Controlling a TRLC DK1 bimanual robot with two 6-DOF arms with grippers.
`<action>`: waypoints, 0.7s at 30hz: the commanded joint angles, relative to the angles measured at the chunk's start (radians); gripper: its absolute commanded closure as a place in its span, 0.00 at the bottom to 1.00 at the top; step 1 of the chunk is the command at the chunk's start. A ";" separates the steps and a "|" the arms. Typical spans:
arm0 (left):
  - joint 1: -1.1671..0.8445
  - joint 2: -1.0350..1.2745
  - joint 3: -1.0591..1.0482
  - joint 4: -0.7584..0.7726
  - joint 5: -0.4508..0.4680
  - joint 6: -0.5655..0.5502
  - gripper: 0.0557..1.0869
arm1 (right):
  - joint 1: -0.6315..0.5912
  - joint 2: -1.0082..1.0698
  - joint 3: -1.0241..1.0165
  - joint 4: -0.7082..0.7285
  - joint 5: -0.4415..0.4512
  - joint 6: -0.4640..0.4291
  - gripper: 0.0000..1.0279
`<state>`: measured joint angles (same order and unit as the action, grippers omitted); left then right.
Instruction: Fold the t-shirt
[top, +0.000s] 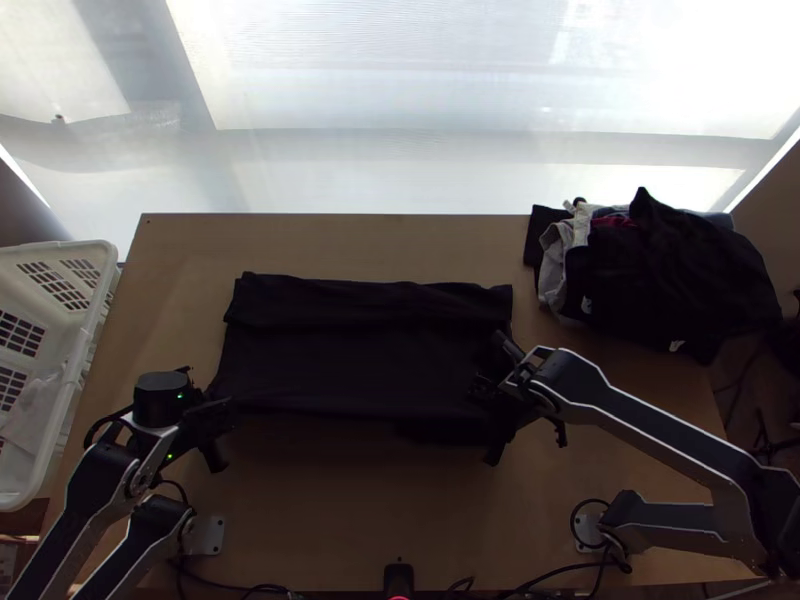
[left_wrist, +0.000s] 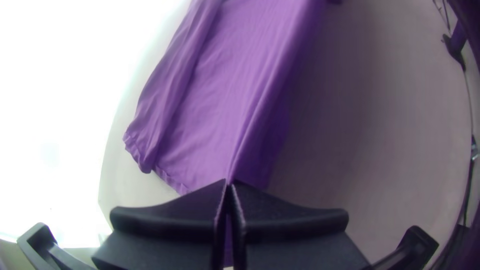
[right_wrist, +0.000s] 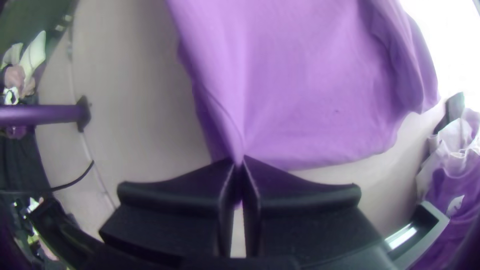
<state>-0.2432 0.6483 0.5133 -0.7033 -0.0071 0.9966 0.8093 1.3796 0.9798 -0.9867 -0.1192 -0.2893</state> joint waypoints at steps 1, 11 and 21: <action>0.035 -0.114 0.128 -0.240 0.013 -0.001 0.96 | -0.002 -0.113 0.013 -0.158 -0.063 -0.030 0.97; 0.033 -0.055 0.087 -0.033 0.012 0.106 0.96 | -0.240 0.081 0.215 -0.129 -0.068 -0.114 0.97; 0.051 0.545 0.157 0.423 0.029 0.212 0.96 | -0.384 0.407 0.482 -0.153 -0.068 -0.217 0.97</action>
<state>-0.2085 0.8780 0.6292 -0.5209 0.0040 1.1316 0.5148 1.6112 1.3140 -1.1198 -0.1844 -0.4442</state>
